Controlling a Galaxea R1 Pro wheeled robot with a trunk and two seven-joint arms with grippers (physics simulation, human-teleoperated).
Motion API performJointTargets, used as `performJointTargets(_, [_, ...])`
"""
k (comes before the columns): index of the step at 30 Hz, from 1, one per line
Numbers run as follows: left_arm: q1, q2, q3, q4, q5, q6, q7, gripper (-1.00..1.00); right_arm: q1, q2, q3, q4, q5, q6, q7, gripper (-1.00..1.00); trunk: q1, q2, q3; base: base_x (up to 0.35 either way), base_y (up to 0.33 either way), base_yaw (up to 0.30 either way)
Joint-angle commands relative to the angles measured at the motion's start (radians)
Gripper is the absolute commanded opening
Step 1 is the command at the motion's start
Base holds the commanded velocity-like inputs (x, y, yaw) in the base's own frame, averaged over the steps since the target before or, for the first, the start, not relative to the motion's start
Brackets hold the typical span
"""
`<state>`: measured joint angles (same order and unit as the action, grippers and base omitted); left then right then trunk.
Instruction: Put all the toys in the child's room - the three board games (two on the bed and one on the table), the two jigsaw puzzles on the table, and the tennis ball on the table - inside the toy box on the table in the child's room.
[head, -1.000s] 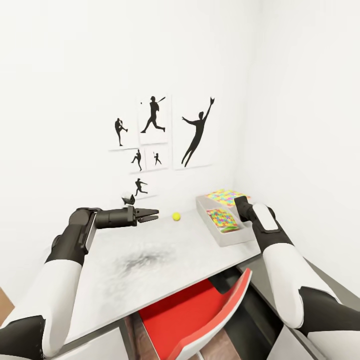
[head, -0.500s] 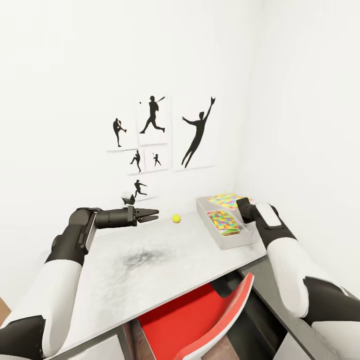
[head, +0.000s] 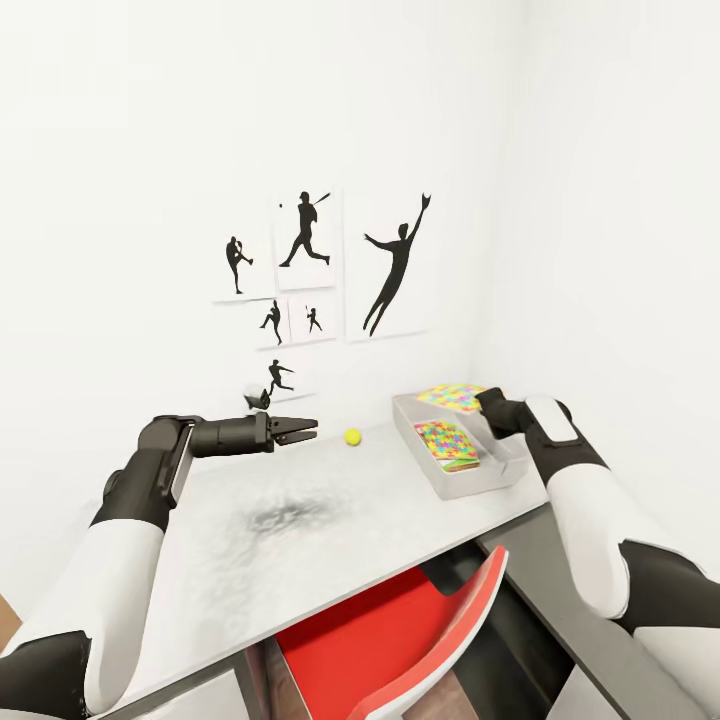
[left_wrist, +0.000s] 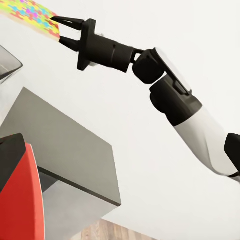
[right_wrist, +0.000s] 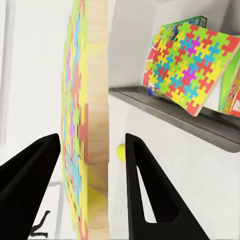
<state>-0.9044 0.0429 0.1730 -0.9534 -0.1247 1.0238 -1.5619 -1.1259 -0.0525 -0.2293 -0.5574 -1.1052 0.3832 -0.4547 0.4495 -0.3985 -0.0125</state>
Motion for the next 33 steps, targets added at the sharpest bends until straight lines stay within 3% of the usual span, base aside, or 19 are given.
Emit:
performJointTargets(1, [-0.001, 0.000, 0.002, -0.001, -0.010, 0.010, -0.009, 1.00, -0.003, -0.005, -0.003, -0.001, -0.006, 0.015, -0.006, -1.00, 0.001, -0.001, -0.001, 0.005, 0.000, 0.000])
performJointTargets(19, [-0.001, 0.000, 0.002, -0.001, -0.010, 0.010, -0.009, 1.00, -0.005, -0.012, -0.004, 0.002, -0.004, 0.025, -0.009, -1.00, 0.001, -0.001, -0.001, 0.068, 0.000, 0.000])
performJointTargets(33, [-0.001, -0.001, 0.002, -0.001, -0.010, 0.010, -0.009, 1.00, -0.008, -0.033, -0.004, 0.071, -0.005, 0.039, -0.009, -1.00, 0.001, -0.001, -0.001, 0.009, 0.000, 0.000])
